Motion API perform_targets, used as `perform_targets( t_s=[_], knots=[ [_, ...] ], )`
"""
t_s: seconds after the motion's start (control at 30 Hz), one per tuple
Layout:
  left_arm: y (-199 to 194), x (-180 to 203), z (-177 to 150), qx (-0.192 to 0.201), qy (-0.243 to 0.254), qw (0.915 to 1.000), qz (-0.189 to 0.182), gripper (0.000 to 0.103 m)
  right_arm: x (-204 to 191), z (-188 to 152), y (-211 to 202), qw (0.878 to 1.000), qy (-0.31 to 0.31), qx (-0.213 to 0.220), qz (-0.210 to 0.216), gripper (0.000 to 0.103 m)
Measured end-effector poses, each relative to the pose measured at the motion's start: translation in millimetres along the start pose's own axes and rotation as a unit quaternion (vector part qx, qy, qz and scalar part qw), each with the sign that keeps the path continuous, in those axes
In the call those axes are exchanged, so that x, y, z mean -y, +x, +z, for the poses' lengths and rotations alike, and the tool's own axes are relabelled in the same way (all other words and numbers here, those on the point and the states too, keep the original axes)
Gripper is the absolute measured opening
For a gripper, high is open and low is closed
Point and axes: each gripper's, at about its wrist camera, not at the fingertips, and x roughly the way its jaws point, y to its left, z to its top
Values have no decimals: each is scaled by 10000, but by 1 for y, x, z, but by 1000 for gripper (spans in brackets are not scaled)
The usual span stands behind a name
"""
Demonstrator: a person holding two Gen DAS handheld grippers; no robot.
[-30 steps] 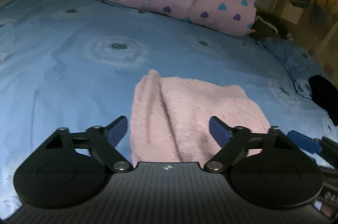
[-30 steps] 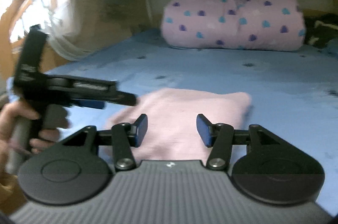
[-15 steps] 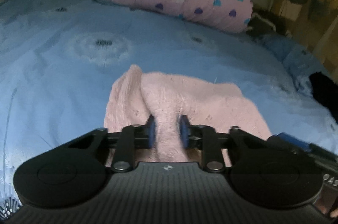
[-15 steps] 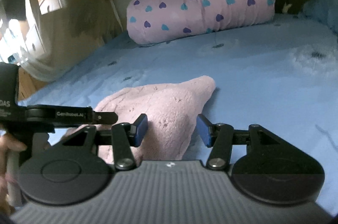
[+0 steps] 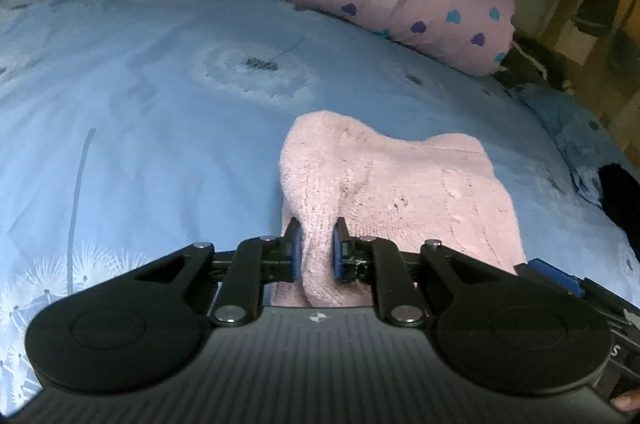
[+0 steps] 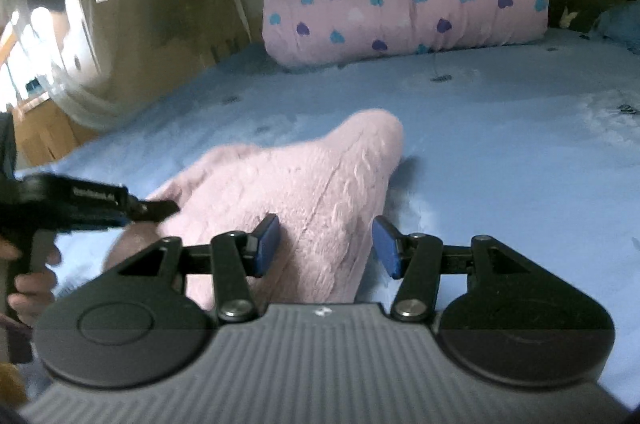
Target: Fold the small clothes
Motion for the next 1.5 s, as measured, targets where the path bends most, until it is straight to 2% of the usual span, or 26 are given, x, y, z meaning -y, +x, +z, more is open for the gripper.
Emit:
perform_targets(
  t_s=[0.2, 0.3, 0.43, 0.53, 0.63, 0.7, 0.77, 0.83, 0.93, 1.07, 1.13, 1.2, 1.23, 1.3, 1.33, 1.4, 1.43, 1.47, 1.5],
  knots=[
    [-28, 4, -5, -18, -1, 9999, -172, 26, 4, 4, -16, 9998, 212, -29, -48, 55],
    [-40, 8, -12, -208, 11, 9995, -244, 33, 3, 2, -31, 9998, 212, 25, 42, 55],
    [-46, 15, -25, -406, 176, 9986, -279, 50, -5, -9, -48, 10000, 60, 53, 39, 55],
    [-42, 23, -33, -517, 429, 9976, -191, 52, -13, -21, -58, 9999, -97, 57, 6, 55],
    [-32, 27, -35, -617, 556, 9965, -95, 50, -20, -30, -61, 9993, -361, -13, -58, 55],
    [-30, 29, -36, -646, 649, 9958, -75, 39, -26, -35, -57, 9982, -568, -103, -154, 55],
    [-32, 32, -35, -654, 718, 9951, -171, 19, -31, -38, -51, 9968, -733, -210, -240, 55],
    [-34, 34, -33, -644, 789, 9947, -134, 15, -32, -38, -42, 9958, -784, -357, -309, 55],
    [-41, 30, -28, -578, 915, 9941, 40, 14, -32, -35, -33, 9954, -729, -510, -364, 54],
    [-40, 14, -24, -684, 907, 9933, 196, 14, -41, -24, -39, 9961, -808, -108, -323, 54],
    [-36, 11, -26, -751, 1071, 9910, 269, 14, -48, -24, -38, 9948, -967, -89, -320, 54],
    [-37, 10, -26, -737, 1077, 9912, 227, 15, -50, -28, -32, 9929, -1105, -252, -373, 53],
    [-39, 11, -25, -701, 1041, 9919, 183, 15, -50, -33, -26, 9912, -1157, -464, -447, 52],
    [-47, 12, -24, -655, 984, 9930, -75, 17, -44, -37, -16, 9896, -1064, -801, -547, 52],
    [-50, 13, -26, -659, 991, 9928, -148, 23, -39, -38, -15, 9901, -921, -885, -580, 52],
    [-56, 18, -30, -704, 1070, 9917, -142, 47, -32, -35, -18, 9926, -697, -821, -560, 52],
    [-57, 21, -32, -720, 1126, 9910, -94, 64, -29, -33, -20, 9938, -620, -734, -562, 52],
    [-59, 24, -35, -707, 1222, 9900, -47, 71, -28, -31, -22, 9945, -586, -653, -569, 52],
    [-61, 27, -38, -677, 1349, 9885, -36, 72, -27, -28, -23, 9952, -569, -566, -566, 52]
  ],
)
